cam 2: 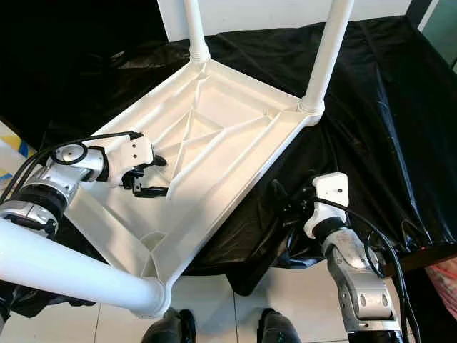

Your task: Building children table

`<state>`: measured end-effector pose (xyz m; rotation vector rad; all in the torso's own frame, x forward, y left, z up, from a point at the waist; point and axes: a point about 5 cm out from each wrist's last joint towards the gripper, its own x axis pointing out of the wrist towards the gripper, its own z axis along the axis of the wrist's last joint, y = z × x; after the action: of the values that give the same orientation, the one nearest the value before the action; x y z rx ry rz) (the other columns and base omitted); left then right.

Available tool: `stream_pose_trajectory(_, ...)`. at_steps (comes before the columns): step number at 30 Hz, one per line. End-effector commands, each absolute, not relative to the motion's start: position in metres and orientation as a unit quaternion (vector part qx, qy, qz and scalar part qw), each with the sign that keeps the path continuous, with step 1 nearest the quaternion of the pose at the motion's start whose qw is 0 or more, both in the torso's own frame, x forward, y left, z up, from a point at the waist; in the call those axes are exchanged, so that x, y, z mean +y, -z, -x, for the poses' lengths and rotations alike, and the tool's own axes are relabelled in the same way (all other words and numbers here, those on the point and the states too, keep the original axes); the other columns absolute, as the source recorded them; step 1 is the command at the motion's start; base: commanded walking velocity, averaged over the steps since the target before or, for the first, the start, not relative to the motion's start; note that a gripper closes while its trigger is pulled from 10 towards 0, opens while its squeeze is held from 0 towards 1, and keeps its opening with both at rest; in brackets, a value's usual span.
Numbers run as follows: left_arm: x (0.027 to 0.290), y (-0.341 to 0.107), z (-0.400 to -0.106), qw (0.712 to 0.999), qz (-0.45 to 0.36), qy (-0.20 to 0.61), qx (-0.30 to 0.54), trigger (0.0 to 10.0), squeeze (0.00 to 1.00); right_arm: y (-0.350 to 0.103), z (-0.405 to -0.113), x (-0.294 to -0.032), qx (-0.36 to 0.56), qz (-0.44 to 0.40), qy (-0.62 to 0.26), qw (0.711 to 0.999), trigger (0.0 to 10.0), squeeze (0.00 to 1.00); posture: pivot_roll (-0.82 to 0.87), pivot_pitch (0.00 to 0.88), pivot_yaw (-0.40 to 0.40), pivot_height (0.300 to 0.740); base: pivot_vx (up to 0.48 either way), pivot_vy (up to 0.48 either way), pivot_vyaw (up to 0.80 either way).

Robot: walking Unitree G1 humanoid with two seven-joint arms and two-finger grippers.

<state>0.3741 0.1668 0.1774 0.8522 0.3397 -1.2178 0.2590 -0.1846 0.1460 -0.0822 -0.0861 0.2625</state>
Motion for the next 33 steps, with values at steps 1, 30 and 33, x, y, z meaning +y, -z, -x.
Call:
stream_pose_trajectory(1,0.173,-0.165,-0.372,0.716,-0.387,0.544,0.206,10.0,0.00,-0.143,-0.257,-0.182,-0.033,0.042,-0.134,0.990,10.0,0.00,-0.09,0.218,0.082,0.740,0.000,0.000,0.00)
stream_pose_trajectory(30,0.182,-0.187,-0.391,0.813,-0.362,0.422,0.174,0.0,0.00,-0.141,-0.255,-0.181,-0.027,0.045,-0.135,0.989,10.0,0.00,-0.08,0.218,0.076,0.740,0.000,0.000,0.00)
stream_pose_trajectory(33,0.181,-0.196,-0.395,0.841,-0.325,0.407,0.144,0.0,0.00,-0.140,-0.255,-0.180,-0.027,0.045,-0.138,0.989,10.0,0.00,-0.07,0.211,0.070,0.740,0.000,0.000,0.00)
